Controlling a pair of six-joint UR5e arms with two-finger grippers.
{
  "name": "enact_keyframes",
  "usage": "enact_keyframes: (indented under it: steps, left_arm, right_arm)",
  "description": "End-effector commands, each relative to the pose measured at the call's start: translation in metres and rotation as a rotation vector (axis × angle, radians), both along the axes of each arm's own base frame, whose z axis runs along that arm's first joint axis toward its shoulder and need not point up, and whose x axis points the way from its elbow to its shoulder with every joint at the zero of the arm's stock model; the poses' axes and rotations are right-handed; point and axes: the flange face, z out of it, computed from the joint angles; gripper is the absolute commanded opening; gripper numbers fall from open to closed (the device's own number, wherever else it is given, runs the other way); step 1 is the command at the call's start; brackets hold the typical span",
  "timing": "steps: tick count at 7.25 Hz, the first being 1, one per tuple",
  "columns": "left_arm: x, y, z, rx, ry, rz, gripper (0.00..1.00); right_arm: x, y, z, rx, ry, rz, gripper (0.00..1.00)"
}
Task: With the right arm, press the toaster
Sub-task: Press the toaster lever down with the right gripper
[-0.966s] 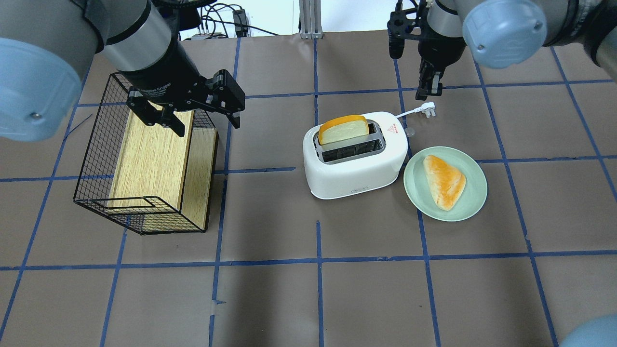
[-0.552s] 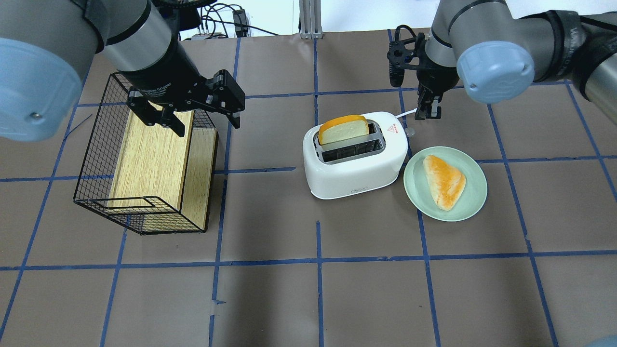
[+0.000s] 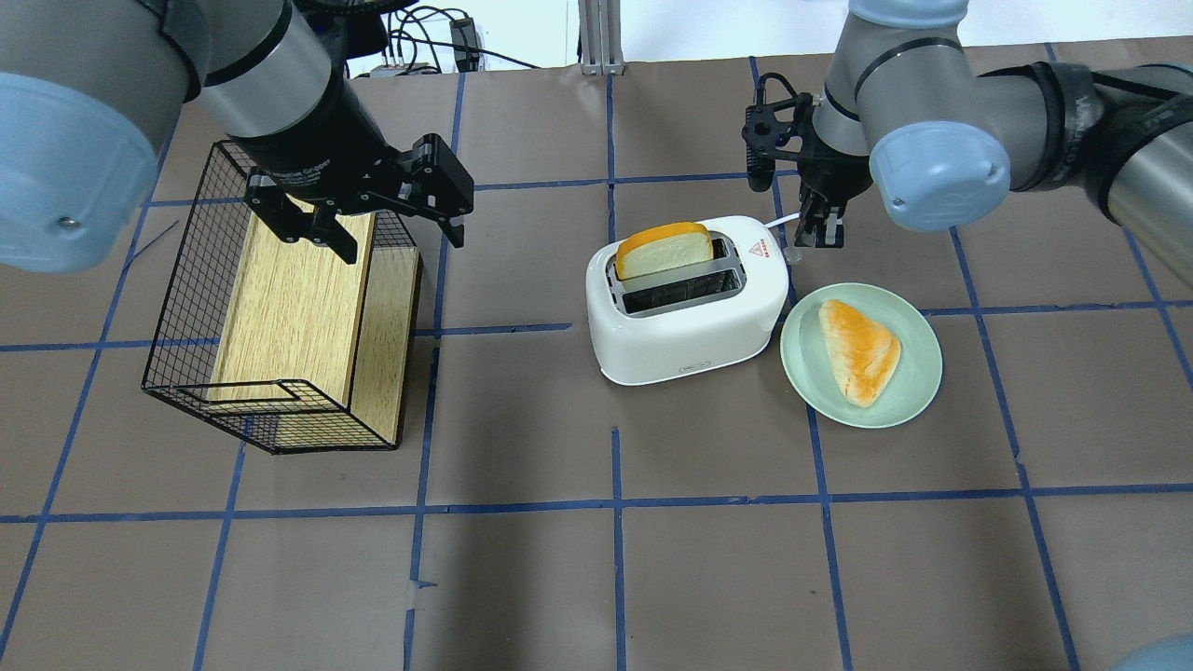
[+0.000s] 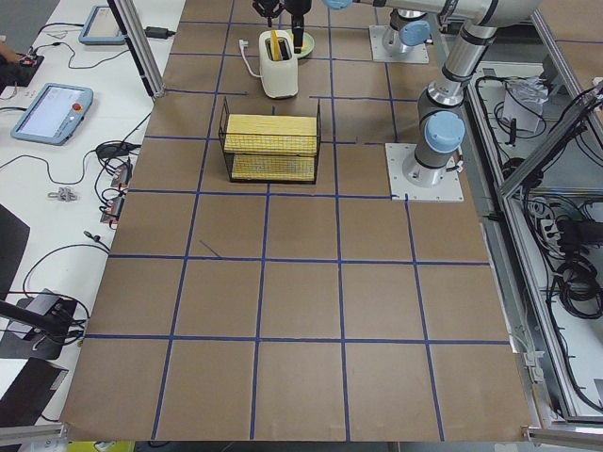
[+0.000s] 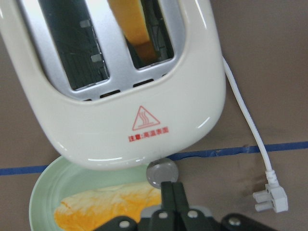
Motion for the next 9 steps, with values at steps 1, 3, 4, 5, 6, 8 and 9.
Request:
enact_keyframes:
  steps: [1,3,4,5,6,8,9]
  left_arm:
    - [0.0,0.001,0.001,-0.002,0.0,0.0,1.0]
    - [0.0,0.001,0.001,-0.002,0.0,0.0,1.0]
    - [0.0,0.001,0.001,-0.002,0.0,0.0,1.0]
    - [0.0,0.001,0.001,-0.002,0.0,0.0,1.0]
    - [0.0,0.001,0.001,-0.002,0.0,0.0,1.0]
    - [0.0,0.001,0.001,-0.002,0.0,0.0,1.0]
    - [0.0,0.001,0.001,-0.002,0.0,0.0,1.0]
  right_arm:
    - [0.0,0.004,-0.015,-0.021,0.0,-0.001,0.07]
    - [0.0,0.002,-0.026,-0.004,-0.001,-0.003,0.07]
    - [0.001,-0.001,-0.034,0.008,-0.001,-0.001,0.07]
    - [0.002,-0.002,-0.038,0.003,-0.003,-0.003,0.07]
    - [0.002,-0.005,-0.045,0.0,-0.004,-0.004,0.07]
    - [0.004,-0.008,-0.054,0.007,-0.007,-0.004,0.07]
    - [0.002,-0.009,-0.058,0.013,-0.009,-0.007,0.07]
